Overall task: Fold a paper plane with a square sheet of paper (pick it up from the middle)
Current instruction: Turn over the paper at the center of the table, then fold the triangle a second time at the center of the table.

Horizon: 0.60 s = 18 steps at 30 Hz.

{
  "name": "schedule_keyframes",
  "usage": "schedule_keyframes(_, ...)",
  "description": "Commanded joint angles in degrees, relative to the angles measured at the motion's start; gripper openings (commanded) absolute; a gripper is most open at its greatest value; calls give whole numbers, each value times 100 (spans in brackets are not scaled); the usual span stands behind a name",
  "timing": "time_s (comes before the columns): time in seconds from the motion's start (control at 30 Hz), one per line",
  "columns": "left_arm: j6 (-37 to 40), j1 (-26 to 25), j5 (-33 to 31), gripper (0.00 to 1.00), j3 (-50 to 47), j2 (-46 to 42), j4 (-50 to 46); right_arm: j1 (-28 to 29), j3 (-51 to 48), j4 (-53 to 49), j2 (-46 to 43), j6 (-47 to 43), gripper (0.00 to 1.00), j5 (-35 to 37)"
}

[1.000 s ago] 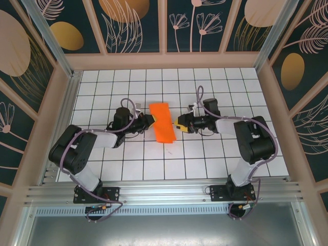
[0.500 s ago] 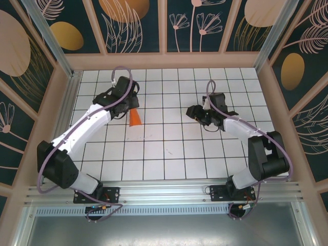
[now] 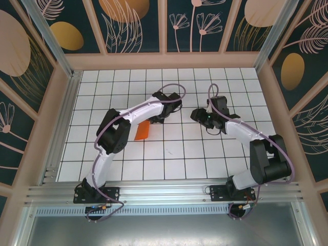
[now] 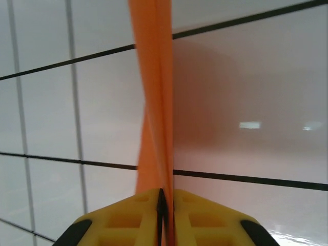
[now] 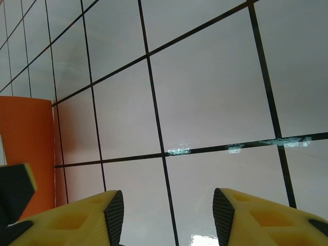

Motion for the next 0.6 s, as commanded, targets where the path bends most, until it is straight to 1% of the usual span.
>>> schedule_keyframes(0.0,102,-52,737,19,234,235,357,-82,-58,-116,-202,-111,52,101)
schedule_keyframes(0.07,120,-52,907,26,303,260,451,-89,-27,-170,-210,-119,52,109)
schedule_keyframes(0.1,148,-53,1020,31,283,191,561,-88,-15,-199,-229,-120,52,123)
schedule_keyframes(0.17,244,-38,1295,39,186,-62,835,-89,17,-205,-237,-120,52,127)
schedule_keyframes(0.2,283,-24,1468,44,108,-210,986,-87,46,-222,-233,-128,52,136)
schedule_keyframes(0.27,326,38,1785,50,-117,-575,1255,-73,136,-262,-180,-183,52,172)
schedule_keyframes(0.33,320,164,2069,59,-606,-1076,1808,12,307,-383,-59,-232,52,322)
schedule_keyframes(0.4,247,352,2348,63,-1232,-1629,2365,234,560,-514,132,-308,52,486)
schedule_keyframes(0.5,-22,818,2867,70,-2588,-2544,3379,857,1085,-732,666,-319,51,751)
schedule_keyframes(0.57,-247,1162,3150,71,-3408,-3080,3969,1319,1533,-840,1128,-287,50,829)
